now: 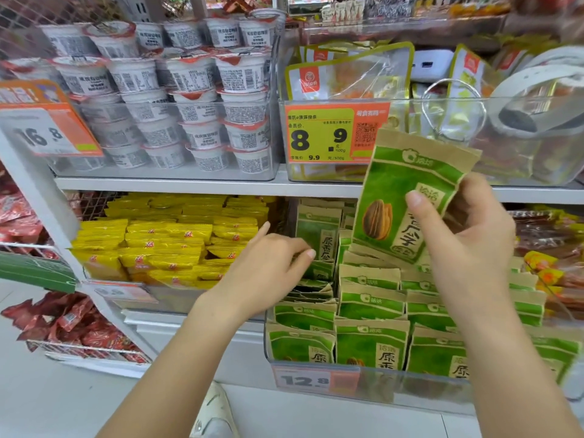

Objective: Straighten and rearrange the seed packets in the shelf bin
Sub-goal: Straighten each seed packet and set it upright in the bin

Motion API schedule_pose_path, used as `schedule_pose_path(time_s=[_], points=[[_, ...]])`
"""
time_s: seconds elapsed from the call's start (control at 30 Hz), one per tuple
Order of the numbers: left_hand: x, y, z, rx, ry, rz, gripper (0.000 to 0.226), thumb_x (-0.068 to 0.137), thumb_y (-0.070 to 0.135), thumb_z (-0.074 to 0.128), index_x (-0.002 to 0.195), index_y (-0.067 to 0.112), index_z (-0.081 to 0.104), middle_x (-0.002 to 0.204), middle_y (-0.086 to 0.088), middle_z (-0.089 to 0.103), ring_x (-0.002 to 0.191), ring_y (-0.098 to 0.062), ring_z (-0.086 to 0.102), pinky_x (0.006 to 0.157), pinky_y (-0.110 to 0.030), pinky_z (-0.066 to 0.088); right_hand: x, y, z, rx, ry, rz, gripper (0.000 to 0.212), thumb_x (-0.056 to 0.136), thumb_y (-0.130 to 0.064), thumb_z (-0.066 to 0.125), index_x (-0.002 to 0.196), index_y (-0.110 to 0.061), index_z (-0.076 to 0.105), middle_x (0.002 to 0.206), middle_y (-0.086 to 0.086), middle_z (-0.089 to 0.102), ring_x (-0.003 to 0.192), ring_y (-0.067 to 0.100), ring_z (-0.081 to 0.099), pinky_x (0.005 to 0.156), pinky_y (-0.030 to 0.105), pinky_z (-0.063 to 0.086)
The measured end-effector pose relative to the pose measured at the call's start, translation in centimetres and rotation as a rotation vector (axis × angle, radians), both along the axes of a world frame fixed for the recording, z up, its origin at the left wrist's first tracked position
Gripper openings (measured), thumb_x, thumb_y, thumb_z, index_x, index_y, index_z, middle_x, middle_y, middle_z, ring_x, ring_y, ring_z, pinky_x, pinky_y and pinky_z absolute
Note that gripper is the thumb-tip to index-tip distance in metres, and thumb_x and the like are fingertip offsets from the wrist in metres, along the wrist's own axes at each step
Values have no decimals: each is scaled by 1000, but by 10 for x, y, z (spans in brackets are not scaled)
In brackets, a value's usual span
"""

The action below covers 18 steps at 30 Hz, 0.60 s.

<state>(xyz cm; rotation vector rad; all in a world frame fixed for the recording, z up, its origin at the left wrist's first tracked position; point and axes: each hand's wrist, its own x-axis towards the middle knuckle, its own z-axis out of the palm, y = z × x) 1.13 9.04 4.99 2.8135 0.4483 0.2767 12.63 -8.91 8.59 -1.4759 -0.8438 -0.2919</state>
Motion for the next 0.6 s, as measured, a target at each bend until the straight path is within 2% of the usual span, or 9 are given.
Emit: schedule_pose_path(time_s=[0.1,0.17,0.27,0.37,0.5,0.6], points=[[-7,-2,2,-133,-182,56,32,104,35,41,123,25,65,116,11,68,110,-3,58,118,-25,16,-3,3,2,-2,61,51,24,91,-12,64,97,-35,57,83,-27,66,78,-7,60,70,9,44],[-12,-6,7,-354,-343,101,34,102,44,41,122,30,64,112,19,68,110,3,58,108,-19,35,-7,6,3,29,169,131,20,90,-12,65,99,-30,61,85,-24,69,81,-5,64,69,10,46],[-21,-19,18,-775,-541,24,38,96,53,43,116,31,65,106,13,74,108,-5,65,94,-30,50,-16,14,2,57,382,264,18,87,-12,66,97,-27,64,89,-14,74,85,3,69,69,20,54],[-30,-34,22,-1048,-550,-38,30,91,36,61,118,23,63,103,5,75,97,-10,71,77,-22,55,-24,21,0,-8,517,365,23,76,-21,69,99,-24,66,92,-7,75,84,10,71,64,23,55],[-40,-36,10,-1135,-634,32,39,77,25,66,116,22,64,101,-1,76,91,-17,73,74,-28,58,-32,24,-2,-100,682,484,33,73,-29,64,104,-17,67,88,0,76,73,12,72,55,22,53],[-42,-36,4,-1186,-712,80,37,77,23,66,114,19,66,97,-3,77,84,-15,73,68,-24,57,-32,23,-3,-214,729,546,37,76,-37,60,106,-18,68,89,1,76,73,13,71,57,23,53]])
